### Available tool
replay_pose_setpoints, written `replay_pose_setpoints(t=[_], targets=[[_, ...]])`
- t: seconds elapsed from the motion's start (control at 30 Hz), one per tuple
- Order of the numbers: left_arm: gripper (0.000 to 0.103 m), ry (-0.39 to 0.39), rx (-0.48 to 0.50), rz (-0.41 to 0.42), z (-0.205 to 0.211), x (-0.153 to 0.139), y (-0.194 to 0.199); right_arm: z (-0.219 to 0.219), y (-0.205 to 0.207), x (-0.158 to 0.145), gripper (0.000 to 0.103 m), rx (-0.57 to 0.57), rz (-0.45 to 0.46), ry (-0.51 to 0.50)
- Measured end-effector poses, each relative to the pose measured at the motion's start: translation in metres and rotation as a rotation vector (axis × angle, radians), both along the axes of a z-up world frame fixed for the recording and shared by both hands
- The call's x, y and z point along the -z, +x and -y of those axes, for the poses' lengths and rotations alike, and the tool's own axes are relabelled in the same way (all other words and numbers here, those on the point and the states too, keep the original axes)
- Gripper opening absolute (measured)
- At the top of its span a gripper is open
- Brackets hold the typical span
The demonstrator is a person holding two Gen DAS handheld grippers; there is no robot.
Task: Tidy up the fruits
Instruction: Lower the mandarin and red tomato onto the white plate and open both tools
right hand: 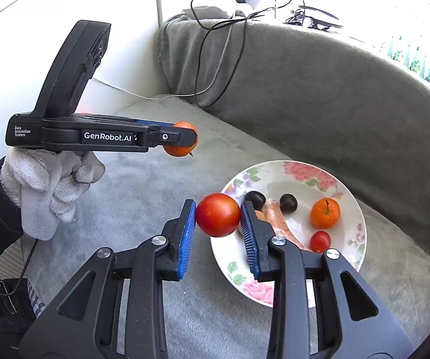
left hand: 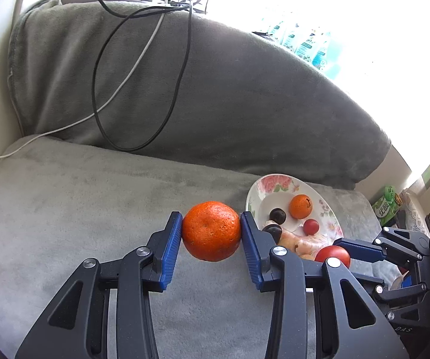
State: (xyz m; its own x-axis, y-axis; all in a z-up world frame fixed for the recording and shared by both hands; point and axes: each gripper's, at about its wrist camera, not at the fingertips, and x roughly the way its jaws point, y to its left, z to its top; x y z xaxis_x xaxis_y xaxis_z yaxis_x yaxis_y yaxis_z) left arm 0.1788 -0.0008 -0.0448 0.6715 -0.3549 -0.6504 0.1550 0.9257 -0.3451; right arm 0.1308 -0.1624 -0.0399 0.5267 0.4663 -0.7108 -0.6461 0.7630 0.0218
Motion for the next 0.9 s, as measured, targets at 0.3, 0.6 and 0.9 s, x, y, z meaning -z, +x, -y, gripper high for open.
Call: replay_pose_setpoints(t=[0.3,0.6,0.9], targets=[[0.038,0.002,0.044,0.008,0.029,-0.006,0.016,0.041,0.001,-0.001,0.032,0.098,-0.002,0.045],[0.038,0.013,0.084,0.01,0.051,-0.009,0.029,0.062,0.004,0.004,0.032,0.145,-0.022,0.068],[0.038,0.026,0.113,0.013,0.07,-0.012,0.037,0.07,0.007,0.009,0.032,0.161,-0.044,0.085]])
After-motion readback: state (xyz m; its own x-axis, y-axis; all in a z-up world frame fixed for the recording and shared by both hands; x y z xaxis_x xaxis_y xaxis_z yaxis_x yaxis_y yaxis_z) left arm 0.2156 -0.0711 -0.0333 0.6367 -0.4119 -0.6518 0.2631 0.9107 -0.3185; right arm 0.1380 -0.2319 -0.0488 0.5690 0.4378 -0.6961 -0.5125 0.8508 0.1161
